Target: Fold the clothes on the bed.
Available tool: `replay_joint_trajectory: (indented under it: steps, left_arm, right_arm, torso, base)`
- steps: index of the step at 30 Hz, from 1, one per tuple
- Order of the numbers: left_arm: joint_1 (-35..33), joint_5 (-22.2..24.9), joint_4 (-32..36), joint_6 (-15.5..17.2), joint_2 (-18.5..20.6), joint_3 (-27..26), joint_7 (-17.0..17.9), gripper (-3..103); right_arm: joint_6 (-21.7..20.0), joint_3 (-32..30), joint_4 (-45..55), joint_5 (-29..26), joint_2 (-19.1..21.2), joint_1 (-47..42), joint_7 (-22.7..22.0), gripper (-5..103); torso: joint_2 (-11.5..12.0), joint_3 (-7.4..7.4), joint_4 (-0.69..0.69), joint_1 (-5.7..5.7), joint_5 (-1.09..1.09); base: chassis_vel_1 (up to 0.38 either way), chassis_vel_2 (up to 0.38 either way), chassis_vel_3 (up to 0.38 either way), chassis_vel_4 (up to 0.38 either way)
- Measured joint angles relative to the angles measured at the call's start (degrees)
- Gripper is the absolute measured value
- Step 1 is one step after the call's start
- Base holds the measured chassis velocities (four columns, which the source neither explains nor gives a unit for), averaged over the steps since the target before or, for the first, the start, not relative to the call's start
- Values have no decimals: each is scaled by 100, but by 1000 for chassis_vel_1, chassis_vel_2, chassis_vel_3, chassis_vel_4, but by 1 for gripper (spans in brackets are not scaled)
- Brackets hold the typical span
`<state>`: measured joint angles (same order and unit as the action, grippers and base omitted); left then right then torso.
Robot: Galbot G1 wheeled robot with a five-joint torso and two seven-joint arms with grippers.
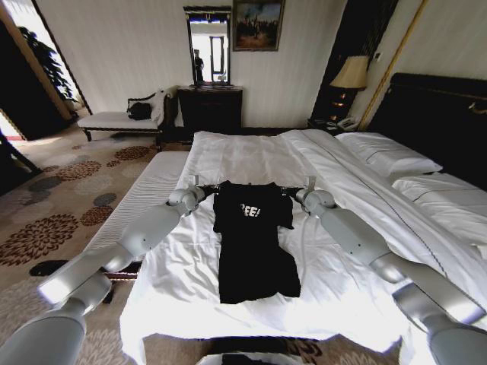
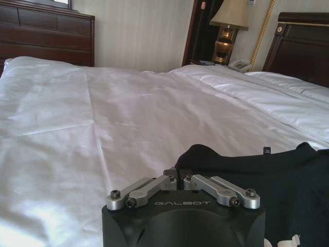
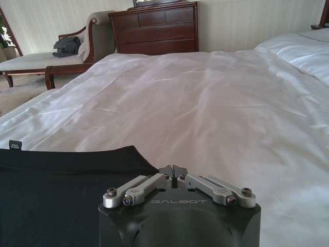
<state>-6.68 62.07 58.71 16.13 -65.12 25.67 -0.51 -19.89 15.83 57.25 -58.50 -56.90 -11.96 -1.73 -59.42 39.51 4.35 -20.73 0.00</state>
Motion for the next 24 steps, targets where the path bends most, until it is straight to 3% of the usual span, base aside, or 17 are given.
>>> replay_joint_trajectory:
  steps: [11,15,19,24]
  left_arm:
    - [749,-496,-1733,-309,-1008,211,16,1]
    - [1092,-928,-2864,-481,-1820,121,19,1]
    - [1123,-1204,-3219,-553,-2096,17,16,1]
    - [1063,-1424,-3393,-608,-2169,-93,17,1]
  right_arm:
    - [519,176,-1729,537,-1262,558,381,0]
    - [800,61,-2736,923,-1822,863,520,0]
    - [935,-133,-3166,1198,-2038,986,516,0]
    - [1084,-287,-3439,1358,-2122,1051,495,0]
  torso:
    - [-1,-1,-7,1,1]
    - [-1,0,2,0,1]
    - [-1,-1,2,0,1]
    - [-1,-1,-4,1,0]
  base:
    - [0,0,0,0]
    - [0,0,0,0]
    - [0,0,0,0]
    - [0,0,0,0]
